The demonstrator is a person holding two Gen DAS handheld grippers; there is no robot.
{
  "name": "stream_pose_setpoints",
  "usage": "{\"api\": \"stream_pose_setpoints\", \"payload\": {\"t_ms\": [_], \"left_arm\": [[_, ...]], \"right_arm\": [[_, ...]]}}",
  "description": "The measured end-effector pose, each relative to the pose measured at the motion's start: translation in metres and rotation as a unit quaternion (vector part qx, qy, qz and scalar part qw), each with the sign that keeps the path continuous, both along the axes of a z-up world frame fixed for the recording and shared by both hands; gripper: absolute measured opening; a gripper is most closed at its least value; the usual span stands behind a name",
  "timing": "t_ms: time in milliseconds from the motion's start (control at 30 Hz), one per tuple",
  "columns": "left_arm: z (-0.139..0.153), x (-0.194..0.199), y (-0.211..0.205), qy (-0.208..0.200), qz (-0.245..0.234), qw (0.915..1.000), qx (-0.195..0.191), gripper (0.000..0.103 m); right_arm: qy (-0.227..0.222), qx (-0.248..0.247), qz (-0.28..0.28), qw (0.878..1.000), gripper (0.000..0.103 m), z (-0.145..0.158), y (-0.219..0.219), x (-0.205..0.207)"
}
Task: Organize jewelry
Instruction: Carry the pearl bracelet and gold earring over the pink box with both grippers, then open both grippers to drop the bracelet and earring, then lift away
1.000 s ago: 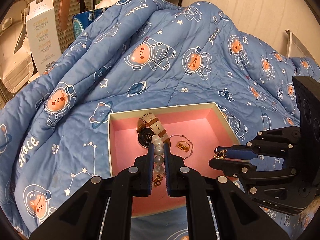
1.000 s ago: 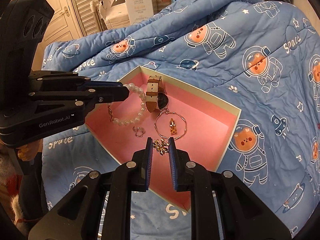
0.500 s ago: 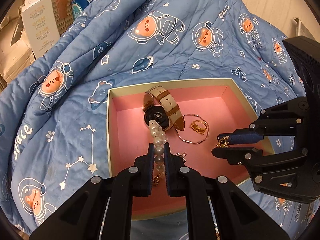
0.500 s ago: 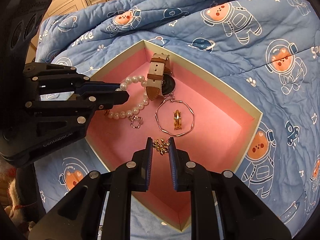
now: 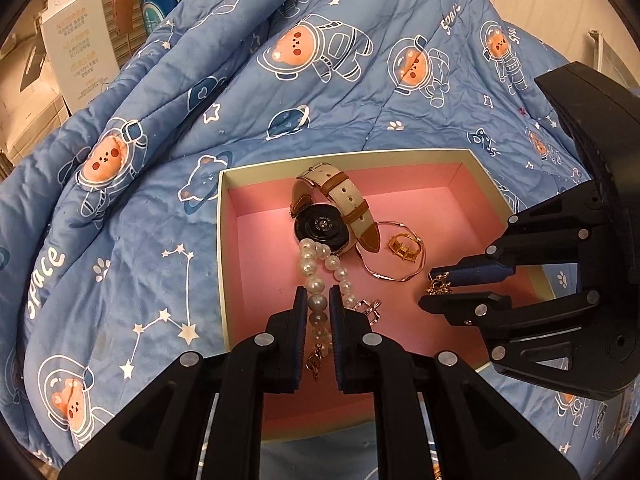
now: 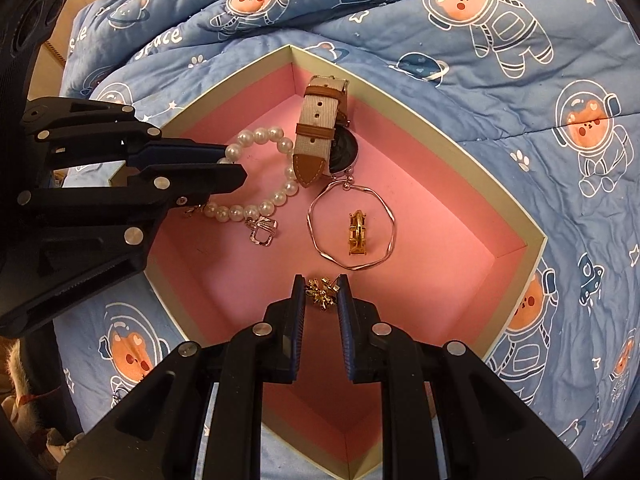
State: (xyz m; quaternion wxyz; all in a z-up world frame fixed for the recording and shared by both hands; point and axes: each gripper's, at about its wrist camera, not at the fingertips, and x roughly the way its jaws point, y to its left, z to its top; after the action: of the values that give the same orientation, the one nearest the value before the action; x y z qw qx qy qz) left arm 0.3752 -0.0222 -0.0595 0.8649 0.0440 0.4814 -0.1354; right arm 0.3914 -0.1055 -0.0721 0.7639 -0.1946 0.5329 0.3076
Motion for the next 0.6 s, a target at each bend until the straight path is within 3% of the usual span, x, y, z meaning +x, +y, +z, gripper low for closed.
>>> {"api": "stream_pose_setpoints", "payload": {"t_ms": [133, 267, 300, 400, 600], "left_arm": [[0.007, -0.004, 0.000, -0.012, 0.001, 0.9999, -0.003, 0.036], [0.018, -0.009, -0.001, -0.028, -0.001, 0.9996, -0.004, 0.045], [0.022, -0.010, 0.000, -0.033, 0.000, 0.9994, -0.006, 0.047], [0.033, -0.018, 0.005, -0.051, 0.009, 0.9986, -0.014, 0.057], [0.051, -0.043, 0.026, -0.082, 0.040, 0.9947, -0.046, 0.078]], "right_arm": [[0.000, -0.005, 0.003, 1.000, 0.017, -0.002, 0.004, 0.003], [-0.001, -0.008, 0.001, 1.000, 0.017, -0.002, 0.007, 0.004], [-0.002, -0.008, 0.001, 1.000, 0.020, -0.002, 0.007, 0.004], [-0.009, 0.009, -0.009, 1.000, 0.046, 0.004, 0.002, 0.003], [-0.005, 0.086, -0.051, 0.995, 0.048, 0.023, -0.019, 0.006]]}}
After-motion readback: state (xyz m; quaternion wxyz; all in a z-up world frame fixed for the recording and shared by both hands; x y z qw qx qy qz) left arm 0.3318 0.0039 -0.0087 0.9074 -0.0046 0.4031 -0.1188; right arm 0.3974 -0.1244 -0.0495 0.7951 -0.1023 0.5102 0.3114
